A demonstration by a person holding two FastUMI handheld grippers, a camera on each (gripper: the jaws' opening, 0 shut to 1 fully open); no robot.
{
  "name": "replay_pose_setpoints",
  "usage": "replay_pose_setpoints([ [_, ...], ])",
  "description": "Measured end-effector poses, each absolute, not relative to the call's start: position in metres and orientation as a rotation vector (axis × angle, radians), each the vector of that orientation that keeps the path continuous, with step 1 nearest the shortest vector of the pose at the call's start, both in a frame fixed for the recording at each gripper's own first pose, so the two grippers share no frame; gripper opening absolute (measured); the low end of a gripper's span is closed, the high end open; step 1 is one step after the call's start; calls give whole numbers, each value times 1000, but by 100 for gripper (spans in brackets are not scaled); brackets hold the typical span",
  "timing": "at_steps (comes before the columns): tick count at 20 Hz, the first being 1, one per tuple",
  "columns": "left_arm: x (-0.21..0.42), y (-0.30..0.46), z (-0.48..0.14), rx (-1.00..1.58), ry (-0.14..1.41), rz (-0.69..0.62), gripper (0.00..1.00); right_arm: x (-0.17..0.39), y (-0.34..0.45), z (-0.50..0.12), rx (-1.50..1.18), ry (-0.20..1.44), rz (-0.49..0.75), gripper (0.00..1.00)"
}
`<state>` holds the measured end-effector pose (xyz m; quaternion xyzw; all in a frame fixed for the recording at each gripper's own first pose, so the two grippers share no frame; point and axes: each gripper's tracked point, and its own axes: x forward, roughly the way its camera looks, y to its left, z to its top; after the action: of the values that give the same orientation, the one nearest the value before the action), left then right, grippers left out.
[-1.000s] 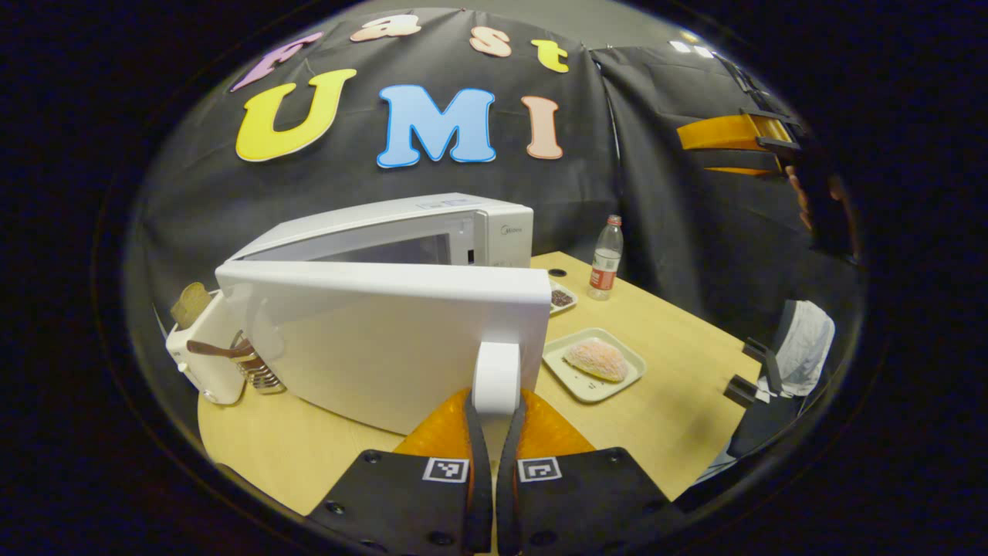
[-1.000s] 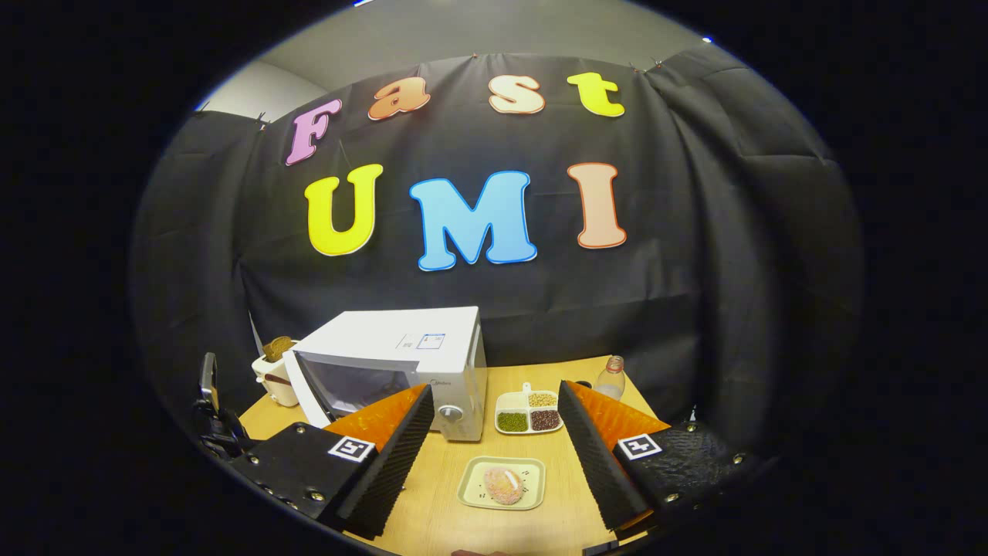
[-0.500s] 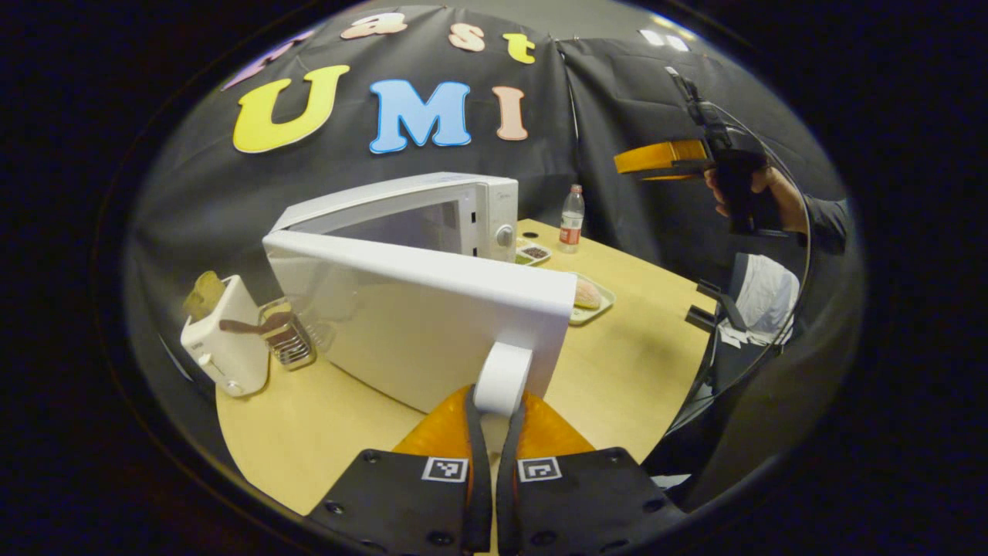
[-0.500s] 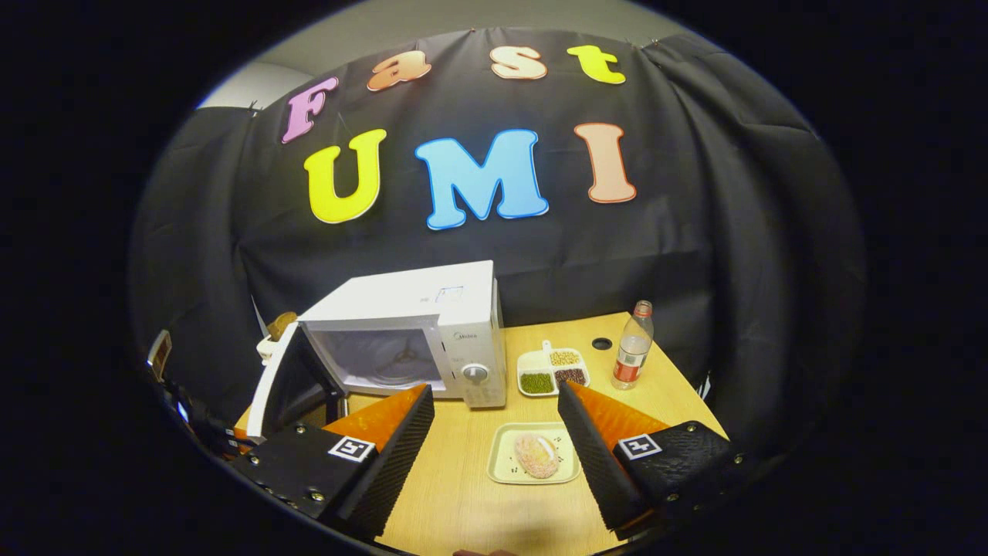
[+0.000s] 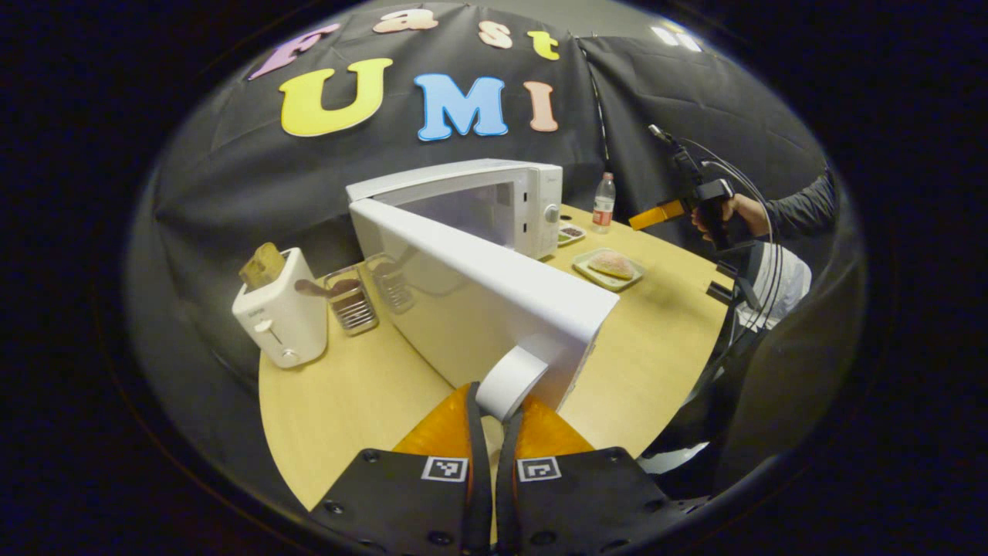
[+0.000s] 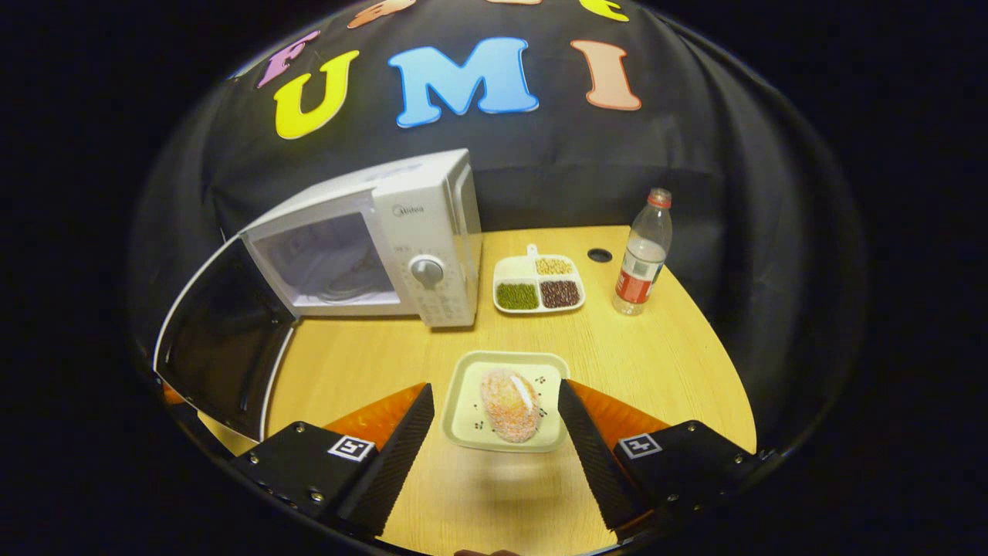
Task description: Open the microwave oven with the left hand, put the food in, and close the microwave oven.
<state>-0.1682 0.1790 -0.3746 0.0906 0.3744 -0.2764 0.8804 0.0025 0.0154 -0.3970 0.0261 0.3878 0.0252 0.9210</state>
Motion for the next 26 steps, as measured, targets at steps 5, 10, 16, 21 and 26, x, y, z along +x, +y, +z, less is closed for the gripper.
replay_pose_setpoints([
  [5,-163,240,-376,179,809,-448,10,16,6,-451,38,905,62,99],
  [10,-159,275,-379,110,819,-345,9,20,5,-488,39,1002,96,99],
  [16,-161,274,-382,76,814,-354,17,21,14,-505,32,1047,137,98],
  [21,-161,279,-383,70,803,-304,67,25,20,-501,-14,1047,163,74],
  [26,-168,287,-377,71,777,-248,98,28,23,-480,-53,1006,186,57],
])
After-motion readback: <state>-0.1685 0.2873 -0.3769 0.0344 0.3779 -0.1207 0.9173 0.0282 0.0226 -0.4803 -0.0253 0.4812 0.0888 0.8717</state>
